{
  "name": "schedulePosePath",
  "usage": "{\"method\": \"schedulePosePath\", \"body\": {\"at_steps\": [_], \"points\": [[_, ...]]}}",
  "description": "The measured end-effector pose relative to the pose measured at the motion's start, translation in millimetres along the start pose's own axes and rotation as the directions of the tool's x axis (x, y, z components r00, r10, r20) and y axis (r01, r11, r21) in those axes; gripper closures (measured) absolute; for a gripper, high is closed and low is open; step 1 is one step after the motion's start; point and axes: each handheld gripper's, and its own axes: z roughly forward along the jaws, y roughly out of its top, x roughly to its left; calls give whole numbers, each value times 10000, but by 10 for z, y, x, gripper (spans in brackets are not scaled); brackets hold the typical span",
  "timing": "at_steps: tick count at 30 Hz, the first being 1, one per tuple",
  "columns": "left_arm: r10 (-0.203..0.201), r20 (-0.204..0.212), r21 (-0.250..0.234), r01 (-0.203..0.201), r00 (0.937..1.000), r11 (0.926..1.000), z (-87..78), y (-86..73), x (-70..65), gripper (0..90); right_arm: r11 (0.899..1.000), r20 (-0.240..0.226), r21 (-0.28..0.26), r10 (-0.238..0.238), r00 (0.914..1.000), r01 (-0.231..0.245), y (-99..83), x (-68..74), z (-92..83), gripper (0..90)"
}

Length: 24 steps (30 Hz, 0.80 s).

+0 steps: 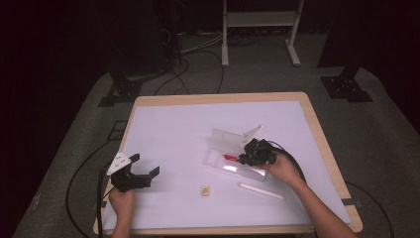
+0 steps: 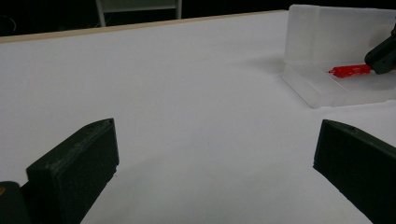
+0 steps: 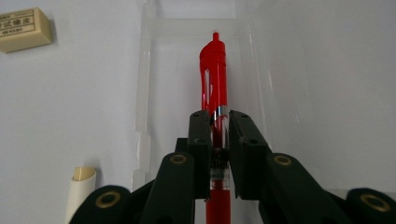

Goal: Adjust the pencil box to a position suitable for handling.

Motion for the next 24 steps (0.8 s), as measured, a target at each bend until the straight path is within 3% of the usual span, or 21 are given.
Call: {"method": "schedulePosePath", "body": {"at_steps": [24], "points": [[-7,-9,-7,7,10000,10000,1,-1,-1,0,9994,-48,313,171,9998,-169,-67,-13,84,781]]}}
